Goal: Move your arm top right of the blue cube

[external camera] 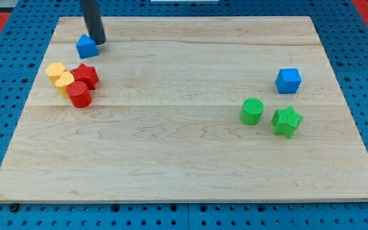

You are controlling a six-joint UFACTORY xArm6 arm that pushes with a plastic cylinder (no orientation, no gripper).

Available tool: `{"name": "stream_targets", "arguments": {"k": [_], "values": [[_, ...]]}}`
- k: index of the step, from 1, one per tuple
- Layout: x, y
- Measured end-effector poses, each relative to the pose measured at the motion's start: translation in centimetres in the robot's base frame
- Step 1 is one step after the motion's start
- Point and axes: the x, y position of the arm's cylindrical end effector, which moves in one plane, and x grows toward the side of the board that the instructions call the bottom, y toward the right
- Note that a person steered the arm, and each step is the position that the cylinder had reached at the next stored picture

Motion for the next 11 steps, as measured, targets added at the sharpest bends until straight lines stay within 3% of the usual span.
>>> {"name": "stream_targets", "arguments": {"k": [2,6,8,11], "values": [[4.3,-3.4],[5.8,20.2],[3.0,31.2],[5.8,46.9]]}}
